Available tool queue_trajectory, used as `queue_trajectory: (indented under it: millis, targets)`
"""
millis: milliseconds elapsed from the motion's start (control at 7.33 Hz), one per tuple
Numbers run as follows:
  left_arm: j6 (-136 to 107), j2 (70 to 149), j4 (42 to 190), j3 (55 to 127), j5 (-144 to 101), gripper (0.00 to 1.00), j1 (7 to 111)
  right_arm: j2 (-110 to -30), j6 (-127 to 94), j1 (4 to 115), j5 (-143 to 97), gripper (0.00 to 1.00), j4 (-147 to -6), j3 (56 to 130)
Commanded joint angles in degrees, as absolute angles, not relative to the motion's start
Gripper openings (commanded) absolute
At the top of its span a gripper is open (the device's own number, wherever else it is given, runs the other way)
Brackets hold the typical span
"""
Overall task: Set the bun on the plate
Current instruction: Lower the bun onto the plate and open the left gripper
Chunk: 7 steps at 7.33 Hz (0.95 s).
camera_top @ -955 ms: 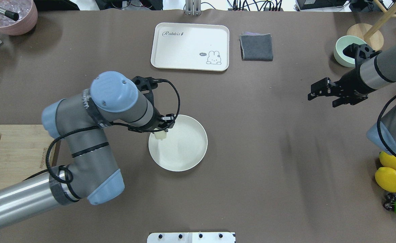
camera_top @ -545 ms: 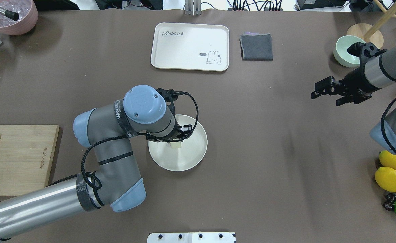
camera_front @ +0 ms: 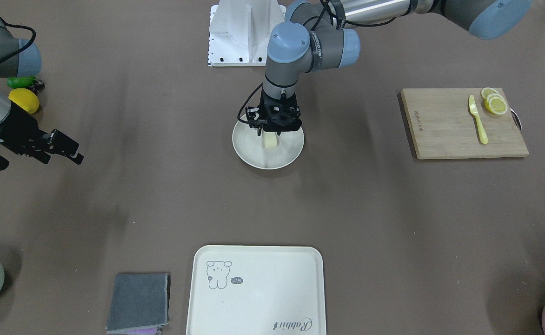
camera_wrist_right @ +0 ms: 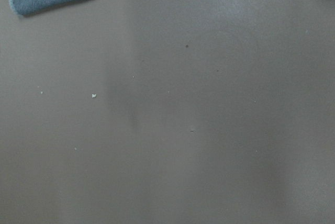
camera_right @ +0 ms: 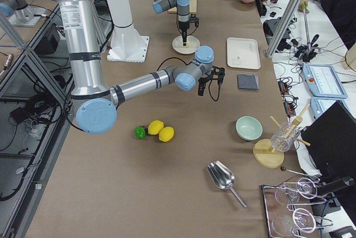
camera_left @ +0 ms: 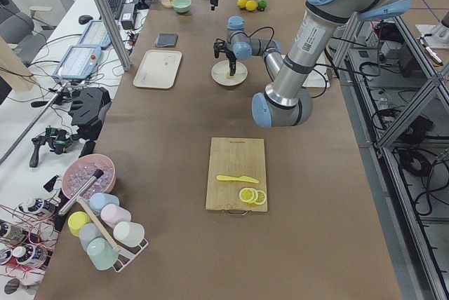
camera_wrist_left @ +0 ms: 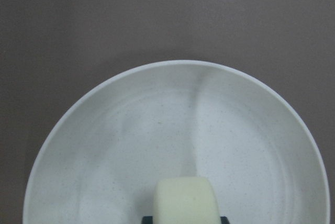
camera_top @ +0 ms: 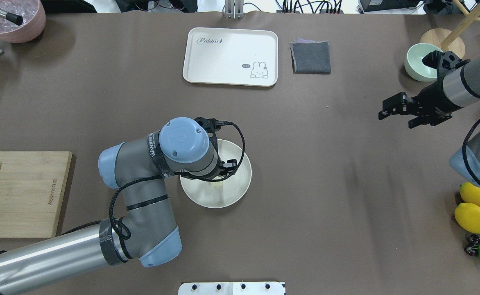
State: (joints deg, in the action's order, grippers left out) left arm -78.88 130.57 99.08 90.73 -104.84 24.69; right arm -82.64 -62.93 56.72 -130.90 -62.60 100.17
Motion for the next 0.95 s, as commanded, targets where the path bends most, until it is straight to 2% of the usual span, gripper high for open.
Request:
queue_trajectory:
  millis: [0,273,545,682,818]
  targets:
    - [-78.8,131.2,101.1,89.0,-104.8,0.66,24.6,-82.4,-62.9,56.4,-130.6,1.0,-62.6,99.7]
    - [-78.3,131.0,101.8,90.3,-104.9,0.76,25.6,-82.3,-62.8,56.7,-131.1,1.0,-62.7,99.8]
    - [-73.3,129.2,99.1,94.6,-107.0,0.83,30.7,-82.4,-62.1,58.6,-131.4,1.0,-62.7,100.5]
    - [-66.9,125.4,94.4,100.8,-107.7,0.92,33.7,-82.9,-58.5,59.9,-132.0,1.0,-62.8,100.5]
    - [-59.8,123.5,86.8,105.6,-111.4,0.96,38.4,-84.9,-54.6,62.0,-132.9,1.0,-63.6,100.5]
